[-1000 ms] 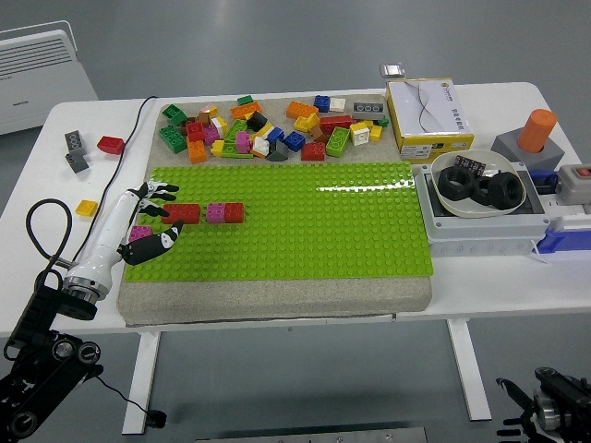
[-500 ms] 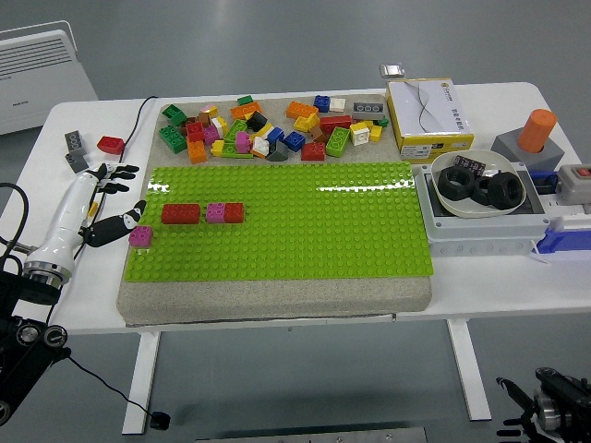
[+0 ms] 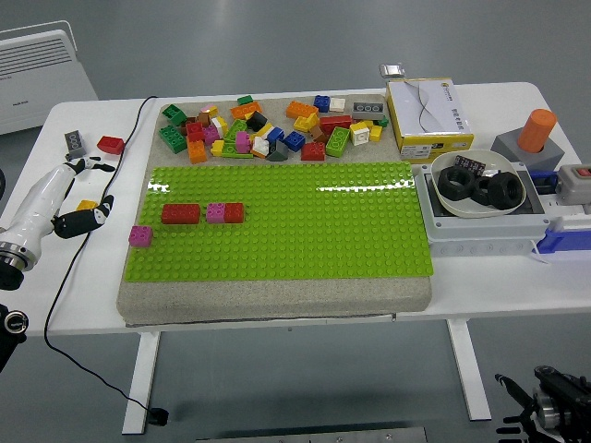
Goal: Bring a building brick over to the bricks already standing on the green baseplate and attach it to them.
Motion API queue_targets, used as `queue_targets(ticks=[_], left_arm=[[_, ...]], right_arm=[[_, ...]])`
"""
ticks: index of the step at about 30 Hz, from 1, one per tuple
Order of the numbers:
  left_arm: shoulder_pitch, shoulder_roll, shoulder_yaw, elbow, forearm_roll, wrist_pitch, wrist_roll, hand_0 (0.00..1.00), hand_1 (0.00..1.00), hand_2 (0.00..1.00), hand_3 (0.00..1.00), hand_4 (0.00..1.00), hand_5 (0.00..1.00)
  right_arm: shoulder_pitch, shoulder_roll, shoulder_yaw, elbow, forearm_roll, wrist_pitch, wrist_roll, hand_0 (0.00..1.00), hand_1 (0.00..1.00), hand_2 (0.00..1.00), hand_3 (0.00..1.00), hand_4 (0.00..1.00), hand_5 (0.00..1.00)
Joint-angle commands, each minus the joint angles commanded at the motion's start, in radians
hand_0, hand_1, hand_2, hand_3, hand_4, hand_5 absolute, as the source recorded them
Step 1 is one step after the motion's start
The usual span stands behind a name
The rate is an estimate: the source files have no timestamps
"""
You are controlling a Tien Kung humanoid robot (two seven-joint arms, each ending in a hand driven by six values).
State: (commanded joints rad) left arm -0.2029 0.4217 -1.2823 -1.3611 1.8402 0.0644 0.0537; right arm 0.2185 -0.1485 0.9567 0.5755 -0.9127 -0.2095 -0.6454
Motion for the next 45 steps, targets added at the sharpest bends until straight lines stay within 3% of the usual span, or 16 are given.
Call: queue_targets(ticks=[1,2,7,8,12,13,14,23,27,32,37,45], left_arm=[[-0.002,0.006,0.005,0.002,0.0,-0.011,0.009,0.996,0.998,0.988,0.799,0.656,0.002],[-0.007,0.014,0.013,0.004,-0.001,-0.024,0.02,0.998,0.998,0.998,0.807,0.77,0.002],[-0.03,0.052,0.064,0.008,-0.004,-0.078,0.07,0.998,0.998,0.998,0.807,0.77,0.002],[-0.036,0.06,0.078,0.01,-0.005,-0.085,0.079,0.998,0.998,0.998,0.824,0.772,0.097],[-0.068,0.097,0.146,0.016,-0.008,-0.101,0.096,0.998,0.998,0.998,0.824,0.772,0.097],[-0.082,0.111,0.167,0.018,-0.011,-0.105,0.099,0.998,0.998,0.998,0.824,0.772,0.097],[-0.094,0.123,0.186,0.019,-0.013,-0.108,0.103,0.998,0.998,0.998,0.821,0.697,0.056],[-0.222,0.212,0.367,0.034,-0.02,-0.167,0.162,0.998,0.998,0.998,0.828,0.686,0.041],[-0.273,0.237,0.449,0.036,-0.06,-0.196,0.182,0.998,0.998,0.998,0.835,0.696,0.058],[-0.303,0.233,0.501,0.059,-0.098,-0.172,0.16,0.998,0.998,0.998,0.824,0.702,0.065],[-0.306,0.201,0.491,0.081,-0.096,-0.153,0.147,0.998,0.998,0.998,0.824,0.702,0.065],[-0.327,0.16,0.497,0.104,-0.104,-0.17,0.157,0.998,0.998,0.998,0.812,0.713,0.082]], right_arm=[[-0.001,0.001,-0.003,0.0,0.005,-0.002,0.0,0.546,0.522,0.611,0.783,0.944,0.998],[-0.001,0.001,-0.005,0.0,0.009,-0.004,0.0,0.546,0.521,0.611,0.783,0.944,0.998],[-0.002,0.002,-0.01,0.001,0.019,-0.008,0.0,0.546,0.521,0.611,0.783,0.944,0.998],[-0.002,0.002,-0.009,0.001,0.018,-0.008,0.0,0.545,0.52,0.61,0.784,0.943,0.998],[-0.001,0.0,-0.006,0.001,0.013,-0.005,0.0,0.545,0.52,0.61,0.784,0.943,0.998],[-0.002,-0.001,-0.006,0.001,0.013,-0.005,0.0,0.545,0.52,0.61,0.784,0.943,0.998],[-0.002,-0.002,-0.005,0.0,0.012,-0.004,0.0,0.545,0.52,0.612,0.784,0.943,0.998],[0.001,-0.009,-0.015,-0.004,0.028,-0.009,0.0,0.545,0.523,0.612,0.783,0.945,0.998],[0.001,-0.012,-0.018,-0.005,0.034,-0.011,0.0,0.545,0.52,0.61,0.783,0.944,0.998],[0.0,-0.013,-0.016,-0.007,0.028,-0.009,0.0,0.545,0.522,0.609,0.782,0.94,0.998],[0.001,-0.011,-0.012,-0.007,0.022,-0.007,0.0,0.545,0.522,0.609,0.782,0.94,0.998],[0.006,-0.01,-0.007,-0.004,0.013,-0.006,0.0,0.545,0.523,0.609,0.782,0.937,0.998]])
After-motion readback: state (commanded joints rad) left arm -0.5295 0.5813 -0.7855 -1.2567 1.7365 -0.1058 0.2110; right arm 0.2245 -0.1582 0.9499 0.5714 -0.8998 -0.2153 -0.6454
